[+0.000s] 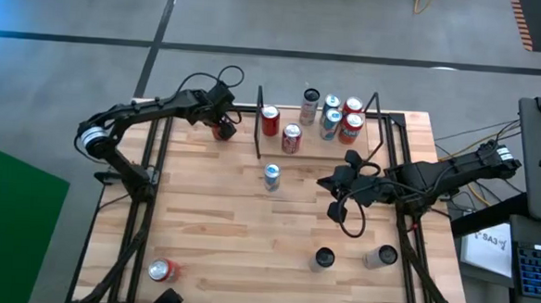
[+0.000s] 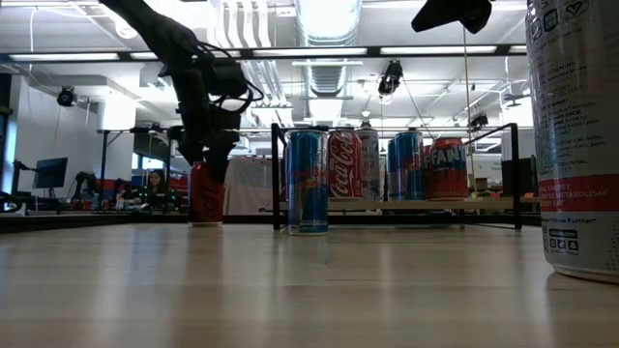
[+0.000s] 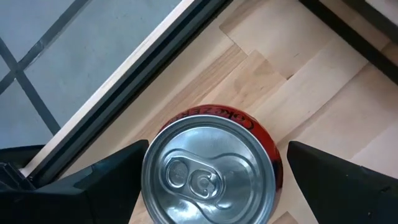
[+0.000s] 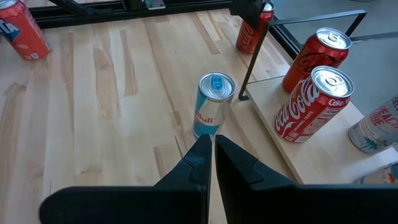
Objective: Place canned beverage on shelf
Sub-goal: Put the red and black soda can on the shelf
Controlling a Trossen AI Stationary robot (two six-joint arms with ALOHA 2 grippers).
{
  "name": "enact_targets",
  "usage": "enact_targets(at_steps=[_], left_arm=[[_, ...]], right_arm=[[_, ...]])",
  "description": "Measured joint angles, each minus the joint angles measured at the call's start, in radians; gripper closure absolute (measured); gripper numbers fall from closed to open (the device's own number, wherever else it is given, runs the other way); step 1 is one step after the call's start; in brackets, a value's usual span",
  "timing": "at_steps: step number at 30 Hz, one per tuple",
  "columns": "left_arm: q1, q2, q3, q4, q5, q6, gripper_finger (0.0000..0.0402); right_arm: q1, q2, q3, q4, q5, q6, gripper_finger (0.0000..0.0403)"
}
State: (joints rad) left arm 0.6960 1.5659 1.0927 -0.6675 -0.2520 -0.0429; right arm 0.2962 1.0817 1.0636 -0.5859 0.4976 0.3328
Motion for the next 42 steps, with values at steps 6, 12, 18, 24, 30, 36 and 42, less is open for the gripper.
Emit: enact_targets(at_steps=[6, 12, 18, 24, 30, 36, 42], left_arm=[[0.000, -0.001, -0.016, 0.013, 0.000, -0.001, 0.0048], [0.000, -0.002, -0.016, 0.015, -0.001, -0.004, 0.0091], [0.000, -0.003, -0.016, 0.015, -0.001, -0.004, 0.0104], [0.000, -0.003, -0.016, 0.014, -0.001, -0.004, 0.0102], [-0.005, -0.012, -0.017, 0.002, 0.000, -0.001, 0.0103], [-0.014, -0.047, -0.017, -0.025, 0.000, 0.000, 0.0104], [-0.043, -0.086, -0.016, -0.055, 0.000, -0.004, 0.0105]], right_arm=[[0.000, 0.000, -0.001, 0.000, 0.000, 0.000, 0.0390], [0.000, 0.000, -0.001, 0.000, 0.000, 0.000, 0.0390], [0.000, 0.000, -0.001, 0.000, 0.000, 0.000, 0.0390], [0.000, 0.000, -0.001, 0.001, 0.000, 0.008, 0.0390], [0.000, 0.000, -0.001, 0.001, 0.000, 0.008, 0.0390], [0.000, 0.000, -0.002, 0.001, 0.001, 0.008, 0.0390], [0.000, 0.000, -0.002, 0.001, 0.000, 0.008, 0.0390]])
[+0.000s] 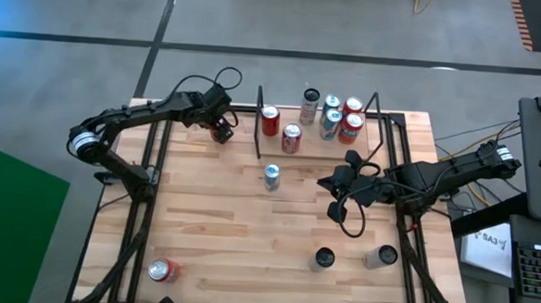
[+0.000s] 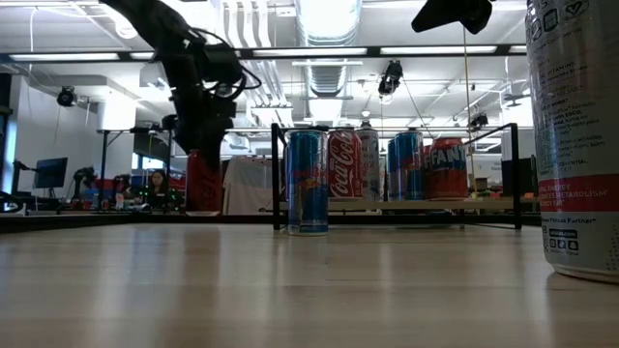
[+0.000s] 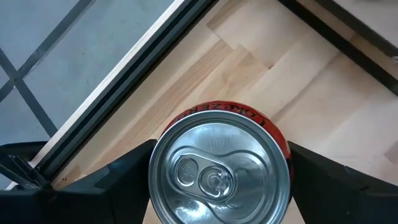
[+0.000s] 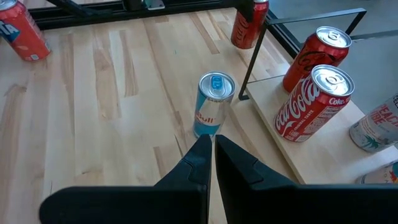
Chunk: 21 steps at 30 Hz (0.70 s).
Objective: Place canned beverage on shelf
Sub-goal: Put the red and black soda can on the shelf
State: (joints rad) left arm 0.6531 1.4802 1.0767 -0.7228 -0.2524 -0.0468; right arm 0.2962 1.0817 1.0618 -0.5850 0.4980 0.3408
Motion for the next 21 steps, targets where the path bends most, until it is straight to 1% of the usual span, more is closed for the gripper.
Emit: enact_targets(at_steps=[7, 14, 21], left_arm=[[-0.040, -0.060, 0.000, -0.034, -0.005, -0.007, 0.0105], [-0.074, -0.128, 0.002, -0.067, -0.051, -0.023, 0.0105], [-0.113, -0.211, 0.002, -0.072, -0.052, -0.027, 0.0104]], right_arm=[[0.000, 0.000, 0.000, 0.000, 0.000, 0.000, 0.0390], [0.000, 0.000, 0.000, 0.001, 0.000, 0.000, 0.0390], [0.000, 0.000, 0.000, 0.002, 0.000, 0.000, 0.0390]])
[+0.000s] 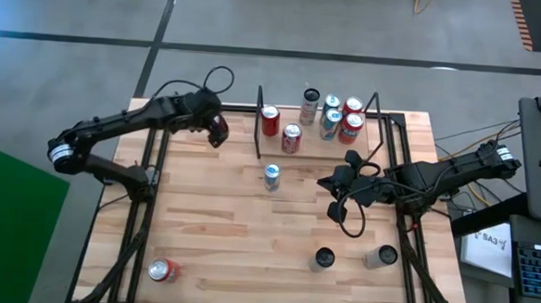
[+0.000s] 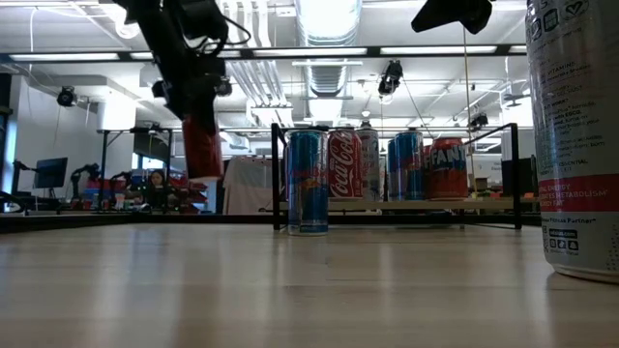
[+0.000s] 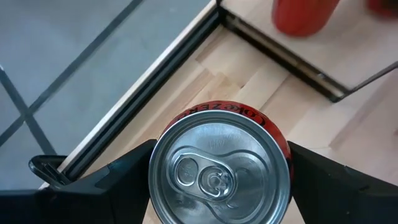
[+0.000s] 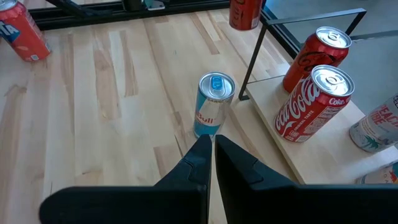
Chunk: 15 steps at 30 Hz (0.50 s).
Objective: Place canned beverage on shelf
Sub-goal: Put the red and black soda can on the shelf
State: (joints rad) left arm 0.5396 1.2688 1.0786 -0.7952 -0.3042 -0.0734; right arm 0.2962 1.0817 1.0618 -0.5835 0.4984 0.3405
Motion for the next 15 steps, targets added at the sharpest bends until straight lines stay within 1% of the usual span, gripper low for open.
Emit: enact_targets(at_steps=[10, 15], left_arm=[[-0.046, -0.149, 0.000, 0.016, -0.002, -0.015, 0.0104], [-0.075, -0.202, 0.020, 0.018, -0.002, -0.016, 0.0104]], right_arm=[[0.000, 0.000, 0.000, 0.002, 0.000, 0.000, 0.0390], [0.000, 0.000, 0.000, 0.007, 0.000, 0.000, 0.0390]])
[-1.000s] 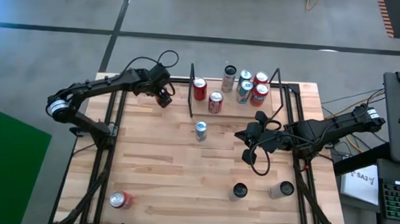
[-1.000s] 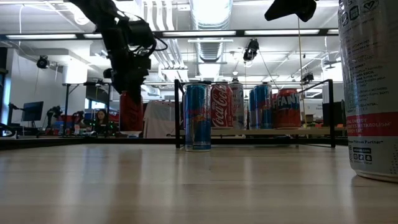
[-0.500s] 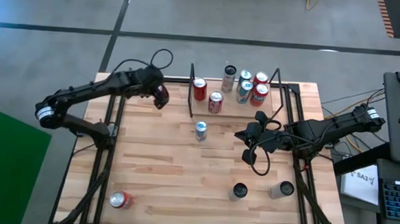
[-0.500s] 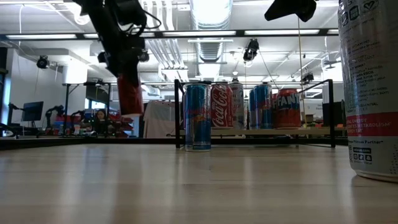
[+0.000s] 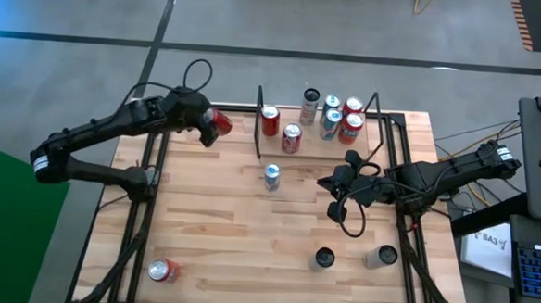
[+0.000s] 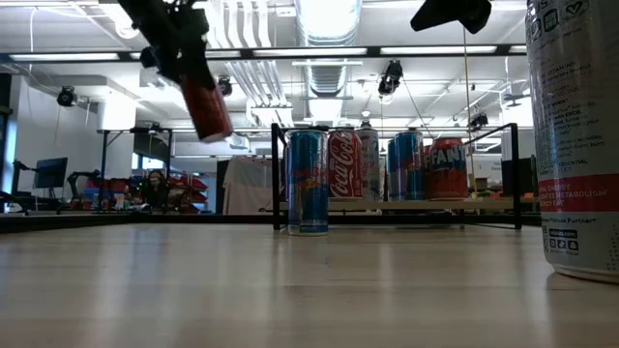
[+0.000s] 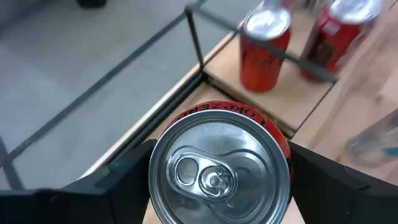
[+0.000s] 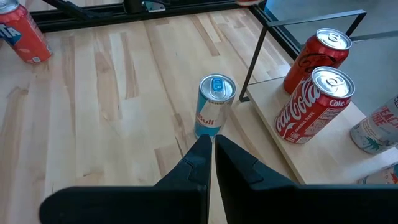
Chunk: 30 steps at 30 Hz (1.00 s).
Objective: Place canned beverage on shelf
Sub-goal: Put the red and black soda can on the shelf
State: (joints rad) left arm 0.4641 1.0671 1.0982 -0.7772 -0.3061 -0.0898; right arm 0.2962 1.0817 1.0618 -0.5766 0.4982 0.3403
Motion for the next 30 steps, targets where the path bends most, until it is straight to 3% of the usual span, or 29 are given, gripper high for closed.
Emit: enact_targets(at_steps=[15, 30], left_arm=[[-0.131, 0.021, 0.195, 0.006, 0.000, 0.055, 0.0104], [-0.191, 0.127, 0.341, 0.006, 0.001, 0.117, 0.0104]], right_arm=[[0.000, 0.000, 0.000, 0.006, 0.000, -0.004, 0.0390], [0.000, 0.000, 0.000, 0.006, 0.000, -0.004, 0.0390]])
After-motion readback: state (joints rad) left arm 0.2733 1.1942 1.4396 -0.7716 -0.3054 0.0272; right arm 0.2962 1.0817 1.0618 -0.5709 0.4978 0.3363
